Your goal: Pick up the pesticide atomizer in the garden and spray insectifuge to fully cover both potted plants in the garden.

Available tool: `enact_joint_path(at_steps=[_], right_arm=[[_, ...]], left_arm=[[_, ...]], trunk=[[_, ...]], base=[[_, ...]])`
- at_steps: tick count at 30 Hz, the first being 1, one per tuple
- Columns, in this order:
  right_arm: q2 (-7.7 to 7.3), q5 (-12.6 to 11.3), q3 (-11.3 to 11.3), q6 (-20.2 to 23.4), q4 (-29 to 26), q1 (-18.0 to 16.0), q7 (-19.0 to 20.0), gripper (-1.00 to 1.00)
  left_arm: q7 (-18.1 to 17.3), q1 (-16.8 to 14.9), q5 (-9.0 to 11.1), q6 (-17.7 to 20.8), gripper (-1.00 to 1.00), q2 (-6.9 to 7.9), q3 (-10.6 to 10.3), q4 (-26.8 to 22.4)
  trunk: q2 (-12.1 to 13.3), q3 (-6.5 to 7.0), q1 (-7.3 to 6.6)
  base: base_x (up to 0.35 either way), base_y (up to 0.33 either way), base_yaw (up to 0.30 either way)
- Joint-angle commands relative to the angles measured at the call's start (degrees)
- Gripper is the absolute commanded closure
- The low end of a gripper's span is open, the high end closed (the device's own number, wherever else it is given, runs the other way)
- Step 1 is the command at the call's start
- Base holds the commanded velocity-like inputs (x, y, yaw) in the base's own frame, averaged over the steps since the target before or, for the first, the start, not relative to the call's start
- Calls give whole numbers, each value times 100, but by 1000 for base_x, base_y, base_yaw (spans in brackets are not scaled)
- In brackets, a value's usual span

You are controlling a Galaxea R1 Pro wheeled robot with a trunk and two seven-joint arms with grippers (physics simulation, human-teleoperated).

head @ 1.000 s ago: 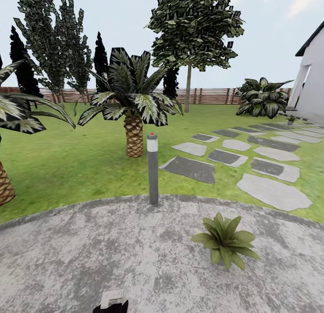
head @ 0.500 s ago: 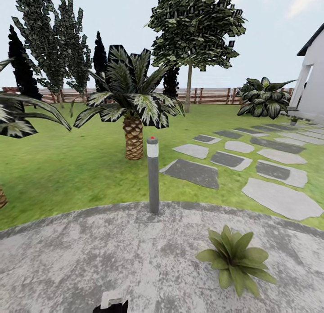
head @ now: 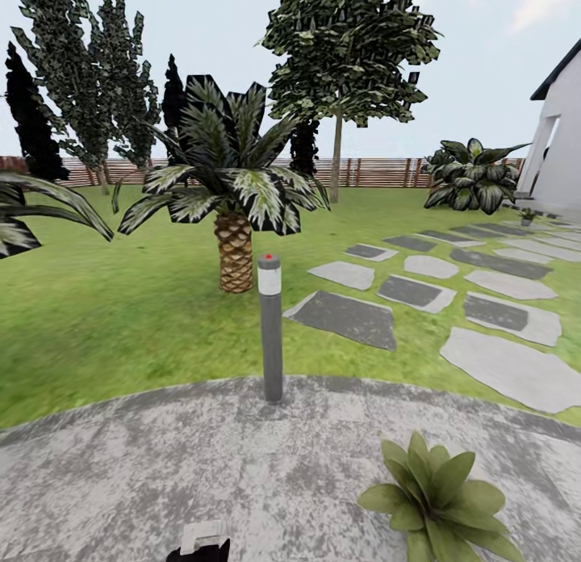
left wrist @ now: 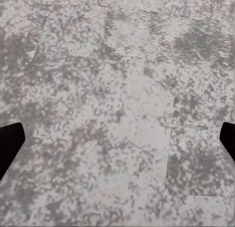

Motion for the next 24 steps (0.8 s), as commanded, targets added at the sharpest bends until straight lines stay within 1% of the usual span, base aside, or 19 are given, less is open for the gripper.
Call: enact_joint_path(at_steps=[1, 6, 11, 19, 24], right_arm=[[1, -4, -6, -1, -2, -2, 2, -100], [1, -4, -6, 0, -3, -1, 23, -100], [1, -4, -6, 0, -2, 2, 28, -100], [1, -4, -6, 0, -2, -3, 28, -100], [1, -4, -6, 0, -2, -2, 28, -100]], left_arm=[[-2, -2, 55, -2, -100, 0, -4, 0], [-2, -2, 55, -5, -100, -15, -3, 0], [-2, -2, 55, -3, -100, -18, -3, 0], [-2, -2, 55, -2, -100, -21, -3, 0], [-2, -2, 55, -5, -100, -24, -3, 0]], trunk=[[-2, -6, 2], [-2, -6, 2], [-2, -6, 2], [-2, -6, 2], [-2, -6, 2]], base=[[323, 0, -1], [323, 0, -7], [320, 50, -105], [282, 156, -246], [131, 35, -269]])
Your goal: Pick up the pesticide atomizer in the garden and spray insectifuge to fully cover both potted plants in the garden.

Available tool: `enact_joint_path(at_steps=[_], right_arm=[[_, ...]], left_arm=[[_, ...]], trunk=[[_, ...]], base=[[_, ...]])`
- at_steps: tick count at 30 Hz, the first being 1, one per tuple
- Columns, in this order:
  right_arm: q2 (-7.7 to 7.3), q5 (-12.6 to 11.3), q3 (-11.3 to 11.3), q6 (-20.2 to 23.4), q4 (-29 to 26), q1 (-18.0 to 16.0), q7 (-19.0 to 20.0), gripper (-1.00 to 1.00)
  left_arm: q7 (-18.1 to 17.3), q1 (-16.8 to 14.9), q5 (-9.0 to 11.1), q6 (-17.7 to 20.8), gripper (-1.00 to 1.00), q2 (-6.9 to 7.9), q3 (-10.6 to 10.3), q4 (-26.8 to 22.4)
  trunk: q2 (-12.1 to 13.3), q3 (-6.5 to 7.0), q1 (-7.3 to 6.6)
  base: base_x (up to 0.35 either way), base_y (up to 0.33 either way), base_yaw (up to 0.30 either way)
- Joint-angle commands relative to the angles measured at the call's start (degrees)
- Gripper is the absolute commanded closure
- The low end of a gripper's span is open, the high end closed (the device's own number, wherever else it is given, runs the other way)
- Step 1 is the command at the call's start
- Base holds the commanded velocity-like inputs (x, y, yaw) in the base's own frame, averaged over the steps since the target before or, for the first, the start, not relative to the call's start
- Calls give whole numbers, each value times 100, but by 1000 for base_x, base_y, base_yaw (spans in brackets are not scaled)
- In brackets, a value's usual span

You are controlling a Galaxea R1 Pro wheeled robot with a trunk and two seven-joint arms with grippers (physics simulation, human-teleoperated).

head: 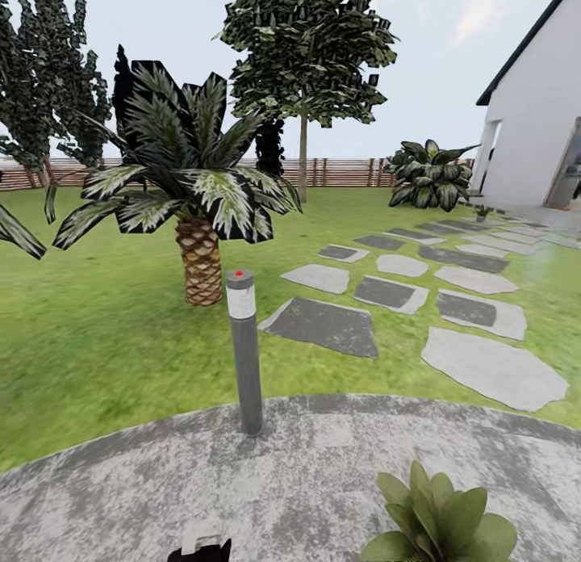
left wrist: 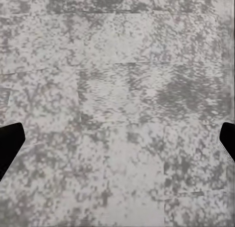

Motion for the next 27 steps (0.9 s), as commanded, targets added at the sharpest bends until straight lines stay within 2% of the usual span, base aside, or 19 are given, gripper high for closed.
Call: enact_joint_path(at_steps=[1, 22, 27], right_arm=[[1, -4, -6, -2, 0, -2, 5, -100], [1, -4, -6, -2, -1, -1, 6, -100], [1, -4, -6, -2, 0, -3, -15, -100]], left_arm=[[-2, -1, 55, -2, -100, -1, -3, -2], [-2, -1, 55, -2, -100, -2, -3, -2], [-2, -1, 55, -3, -100, -2, -3, -2]], trunk=[[-2, -5, -1], [-2, -5, -1], [-2, -5, -1]], base=[[23, 5, -269], [2, 24, -268], [0, 186, -69]])
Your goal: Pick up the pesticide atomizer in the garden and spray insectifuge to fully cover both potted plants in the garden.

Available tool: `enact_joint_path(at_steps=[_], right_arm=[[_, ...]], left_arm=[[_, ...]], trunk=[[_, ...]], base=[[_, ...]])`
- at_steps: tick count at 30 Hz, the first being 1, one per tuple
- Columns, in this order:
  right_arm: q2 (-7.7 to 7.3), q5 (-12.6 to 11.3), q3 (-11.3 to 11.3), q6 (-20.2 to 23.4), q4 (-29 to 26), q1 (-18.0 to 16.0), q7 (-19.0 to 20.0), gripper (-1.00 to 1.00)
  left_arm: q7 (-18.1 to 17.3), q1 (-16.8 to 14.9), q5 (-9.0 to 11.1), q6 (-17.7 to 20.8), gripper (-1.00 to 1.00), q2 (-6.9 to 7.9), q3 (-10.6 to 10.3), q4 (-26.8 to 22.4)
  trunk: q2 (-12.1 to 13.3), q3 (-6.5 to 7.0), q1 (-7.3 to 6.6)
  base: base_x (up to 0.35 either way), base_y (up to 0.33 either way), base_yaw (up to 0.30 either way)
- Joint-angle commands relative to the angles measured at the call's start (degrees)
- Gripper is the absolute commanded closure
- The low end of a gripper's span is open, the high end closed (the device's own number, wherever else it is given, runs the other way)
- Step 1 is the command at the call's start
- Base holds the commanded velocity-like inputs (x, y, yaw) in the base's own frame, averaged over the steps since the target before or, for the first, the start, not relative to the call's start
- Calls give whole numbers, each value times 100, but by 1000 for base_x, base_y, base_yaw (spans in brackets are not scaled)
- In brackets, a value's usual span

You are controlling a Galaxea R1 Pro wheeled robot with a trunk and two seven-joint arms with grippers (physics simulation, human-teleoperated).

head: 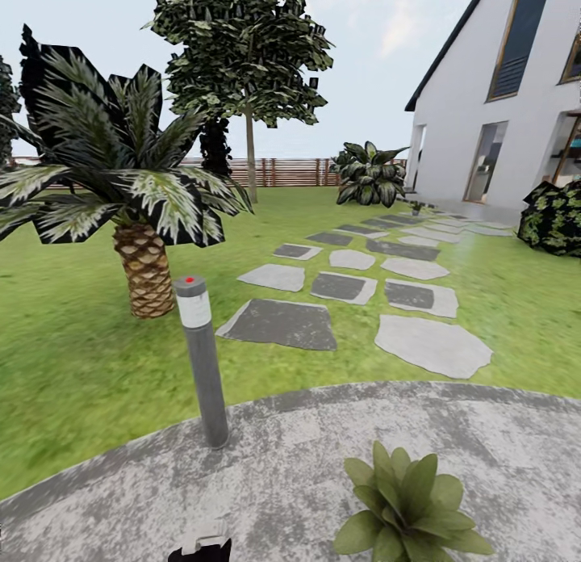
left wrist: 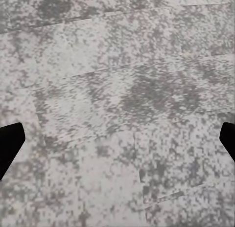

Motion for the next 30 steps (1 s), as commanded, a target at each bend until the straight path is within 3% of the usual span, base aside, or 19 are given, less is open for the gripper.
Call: enact_joint_path(at_steps=[1, 13, 22, 30], right_arm=[[0, -4, -6, -2, -2, -1, 1, -100], [0, -4, -6, -3, -2, 0, -3, -100], [0, -4, -6, -2, -2, 0, -2, -100], [0, -4, -6, -10, -3, 0, -3, -100]], left_arm=[[-2, -4, 55, -2, -100, 0, -3, 0], [-2, -3, 55, -5, -100, -5, -4, 0], [-2, -4, 55, -3, -100, -25, -3, 0], [-2, -2, 55, -5, -100, -24, -3, 0]], trunk=[[-2, -5, -1], [-2, -5, -1], [-2, -5, -1], [-2, -5, -1]], base=[[0, 68, -12], [0, 9, -2], [0, 0, -156], [100, 75, -18]])
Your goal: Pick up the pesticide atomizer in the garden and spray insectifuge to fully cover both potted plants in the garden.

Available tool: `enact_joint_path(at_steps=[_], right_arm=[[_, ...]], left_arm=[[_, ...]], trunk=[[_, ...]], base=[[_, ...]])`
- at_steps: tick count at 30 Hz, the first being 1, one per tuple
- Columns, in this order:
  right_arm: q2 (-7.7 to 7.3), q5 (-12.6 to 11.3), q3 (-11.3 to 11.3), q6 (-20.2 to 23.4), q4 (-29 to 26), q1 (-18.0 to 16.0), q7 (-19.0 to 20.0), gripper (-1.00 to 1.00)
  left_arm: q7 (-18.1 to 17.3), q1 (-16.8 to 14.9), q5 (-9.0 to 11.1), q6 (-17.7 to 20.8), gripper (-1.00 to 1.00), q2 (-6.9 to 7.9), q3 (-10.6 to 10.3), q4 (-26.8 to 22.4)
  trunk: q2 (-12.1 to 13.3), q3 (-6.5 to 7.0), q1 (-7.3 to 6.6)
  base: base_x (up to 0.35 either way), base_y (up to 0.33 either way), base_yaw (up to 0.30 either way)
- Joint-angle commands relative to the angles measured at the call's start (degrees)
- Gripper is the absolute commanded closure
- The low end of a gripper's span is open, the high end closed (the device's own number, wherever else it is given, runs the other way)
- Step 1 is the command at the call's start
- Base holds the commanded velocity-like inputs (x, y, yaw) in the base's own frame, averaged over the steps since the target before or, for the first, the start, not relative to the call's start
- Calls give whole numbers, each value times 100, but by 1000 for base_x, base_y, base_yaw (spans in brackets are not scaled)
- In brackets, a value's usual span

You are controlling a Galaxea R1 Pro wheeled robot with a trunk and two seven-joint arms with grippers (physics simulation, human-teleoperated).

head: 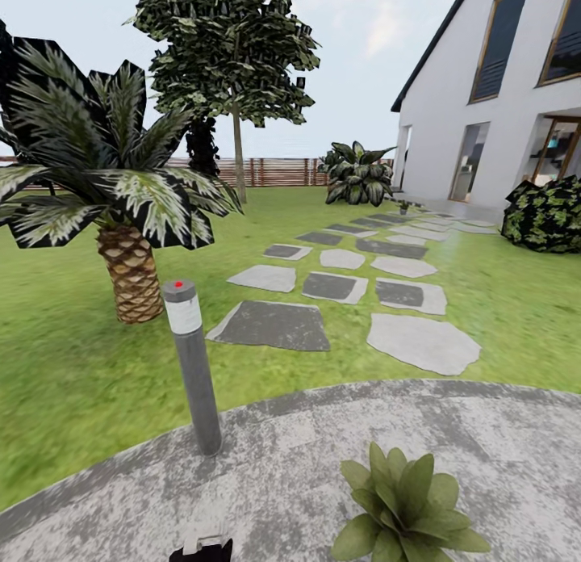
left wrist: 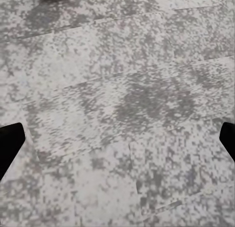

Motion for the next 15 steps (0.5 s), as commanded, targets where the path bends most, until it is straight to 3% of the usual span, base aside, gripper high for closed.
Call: enact_joint_path(at_steps=[1, 6, 15], right_arm=[[1, -4, -6, -3, -2, -3, 3, -100], [1, -9, -6, 4, -7, -4, 24, -100], [1, -11, -6, 6, -7, -2, 38, -100]], left_arm=[[-2, -2, 55, -3, -100, 0, -3, 0], [-2, -2, 55, -1, -100, -1, -3, 0], [-2, -2, 55, -2, -100, -2, -3, 0]], trunk=[[-4, -5, -3], [-4, 5, -3], [-4, 35, -3]], base=[[28, 22, -8], [9, 7, -147], [1, 1, -244]])
